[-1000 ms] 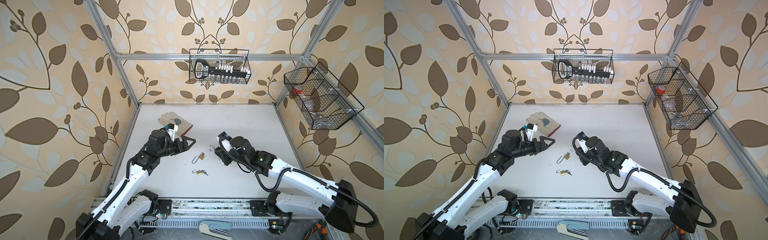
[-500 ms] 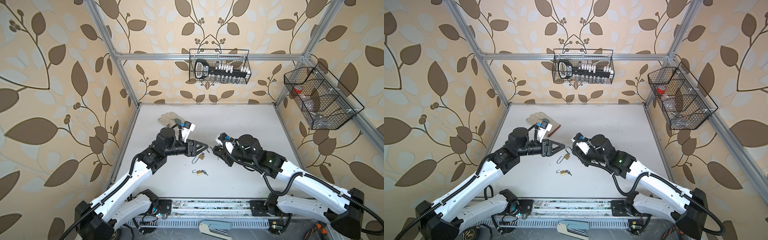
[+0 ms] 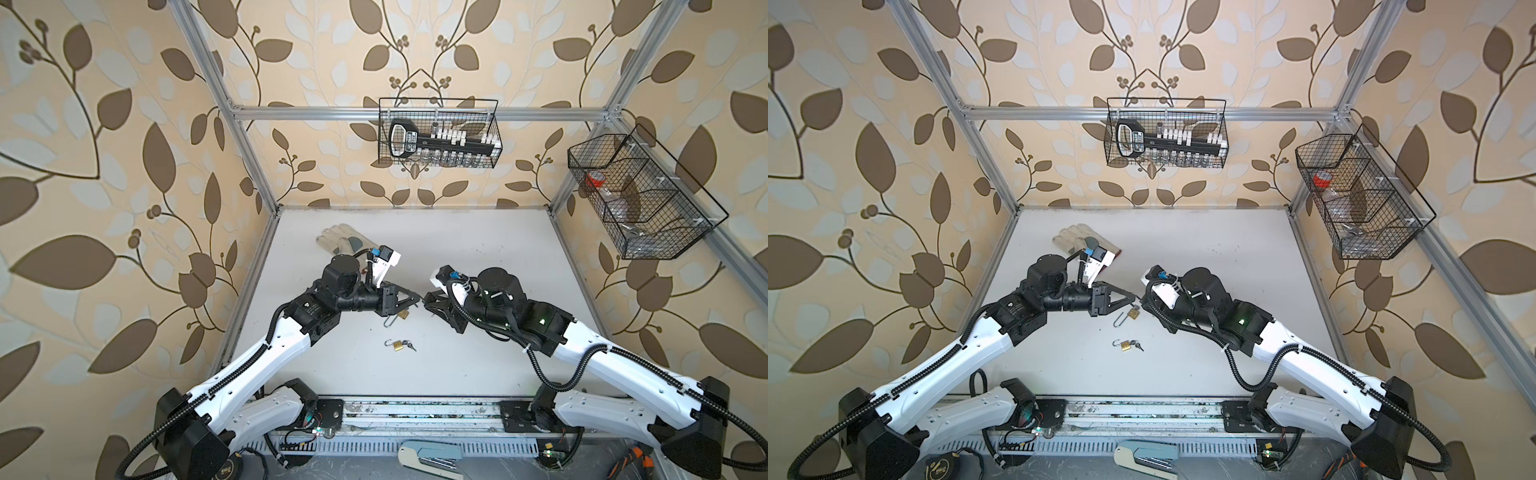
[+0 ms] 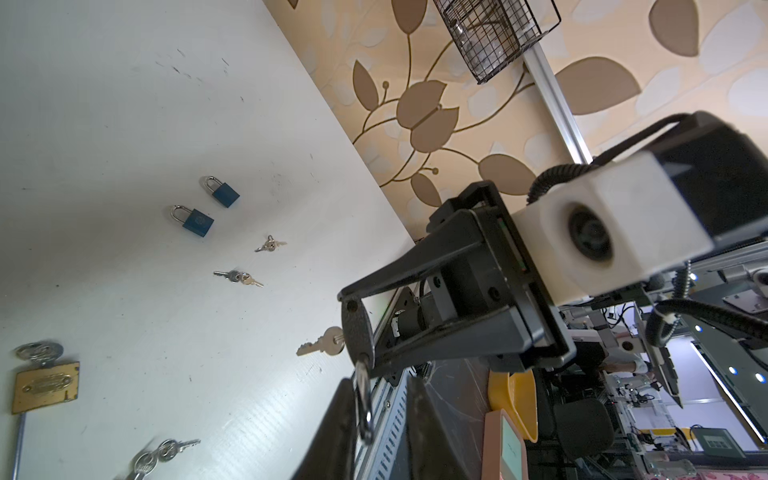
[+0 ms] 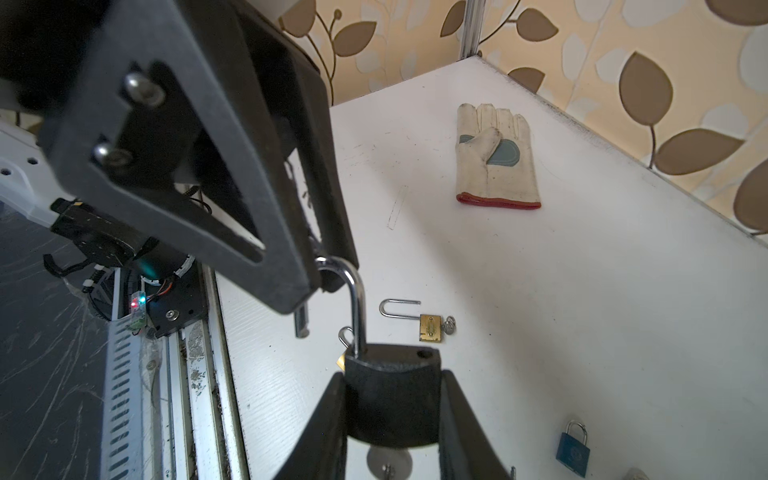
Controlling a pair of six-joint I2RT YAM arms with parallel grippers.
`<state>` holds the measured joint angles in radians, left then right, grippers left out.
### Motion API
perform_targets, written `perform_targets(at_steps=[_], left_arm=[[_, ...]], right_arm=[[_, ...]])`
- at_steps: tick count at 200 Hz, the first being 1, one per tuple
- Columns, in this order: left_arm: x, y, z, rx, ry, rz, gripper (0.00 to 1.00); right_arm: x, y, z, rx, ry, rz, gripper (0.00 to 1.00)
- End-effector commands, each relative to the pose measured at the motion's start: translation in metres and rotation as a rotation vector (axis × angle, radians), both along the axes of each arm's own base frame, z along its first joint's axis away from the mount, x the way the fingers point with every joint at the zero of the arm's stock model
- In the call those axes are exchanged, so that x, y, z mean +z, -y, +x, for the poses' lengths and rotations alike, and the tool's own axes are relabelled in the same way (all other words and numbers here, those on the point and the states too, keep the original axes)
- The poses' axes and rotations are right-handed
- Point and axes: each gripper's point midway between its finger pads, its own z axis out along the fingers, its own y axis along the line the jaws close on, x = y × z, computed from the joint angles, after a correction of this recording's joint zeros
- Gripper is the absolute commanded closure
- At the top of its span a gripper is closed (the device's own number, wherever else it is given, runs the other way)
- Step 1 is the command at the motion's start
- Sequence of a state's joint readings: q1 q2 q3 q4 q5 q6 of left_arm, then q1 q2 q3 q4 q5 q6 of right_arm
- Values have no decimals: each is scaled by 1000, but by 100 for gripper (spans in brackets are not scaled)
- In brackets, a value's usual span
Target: Lock with the key
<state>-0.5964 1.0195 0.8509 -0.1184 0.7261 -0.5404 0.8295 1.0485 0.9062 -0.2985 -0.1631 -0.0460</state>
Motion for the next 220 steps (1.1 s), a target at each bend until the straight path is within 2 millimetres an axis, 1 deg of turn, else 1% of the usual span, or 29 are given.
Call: perform_targets(at_steps=[1, 34, 47, 63, 76, 77, 78, 79, 87, 98, 108, 113, 115, 131, 153, 174, 190, 203, 220], left_arm=[[26, 5, -2, -28, 79, -42, 85], [27, 5, 0, -18, 82, -39, 100], [26, 5, 2, -6, 79, -34, 100], [31, 3, 4, 13, 85, -45, 100], [38, 2, 6, 35, 93, -66, 100], [38, 2, 6, 37, 95, -68, 100], [39, 2, 6, 38, 96, -69, 100], [39, 2, 6, 39, 97, -72, 100], [46, 1, 6, 45, 106, -90, 100], [54, -1, 7, 62, 116, -113, 100], [62, -3, 8, 82, 123, -137, 100], [67, -4, 8, 89, 130, -153, 100], [67, -4, 8, 92, 130, -157, 100], [77, -9, 11, 134, 134, -196, 100], [91, -14, 6, 150, 150, -282, 100], [106, -18, -1, 147, 180, -342, 100], [117, -22, -6, 144, 216, -378, 100], [124, -23, -11, 128, 246, -395, 100], [129, -24, -16, 111, 265, -409, 100]], right_arm=[[24, -7, -3, 37, 34, 49, 100], [26, -7, -3, 37, 40, 56, 100], [28, -6, -4, 37, 47, 63, 100], [34, -4, -5, 34, 65, 78, 100], [41, -2, -6, 31, 94, 102, 75], [43, -1, -7, 32, 98, 105, 75], [43, -1, -7, 32, 99, 106, 72], [44, -1, -7, 30, 105, 110, 72], [50, 2, -7, 21, 139, 135, 62], [60, 6, -6, 4, 192, 173, 53], [70, 11, -6, -10, 243, 213, 48], [80, 13, -7, -13, 286, 253, 46], [81, 13, -7, -14, 296, 261, 45], [97, 17, -12, -3, 396, 325, 43], [107, 16, -17, 28, 465, 359, 42], [107, 6, -24, 99, 459, 372, 42], [111, -2, -29, 144, 441, 410, 43], [115, -4, -29, 145, 410, 443, 43], [121, -6, -28, 164, 371, 487, 43]])
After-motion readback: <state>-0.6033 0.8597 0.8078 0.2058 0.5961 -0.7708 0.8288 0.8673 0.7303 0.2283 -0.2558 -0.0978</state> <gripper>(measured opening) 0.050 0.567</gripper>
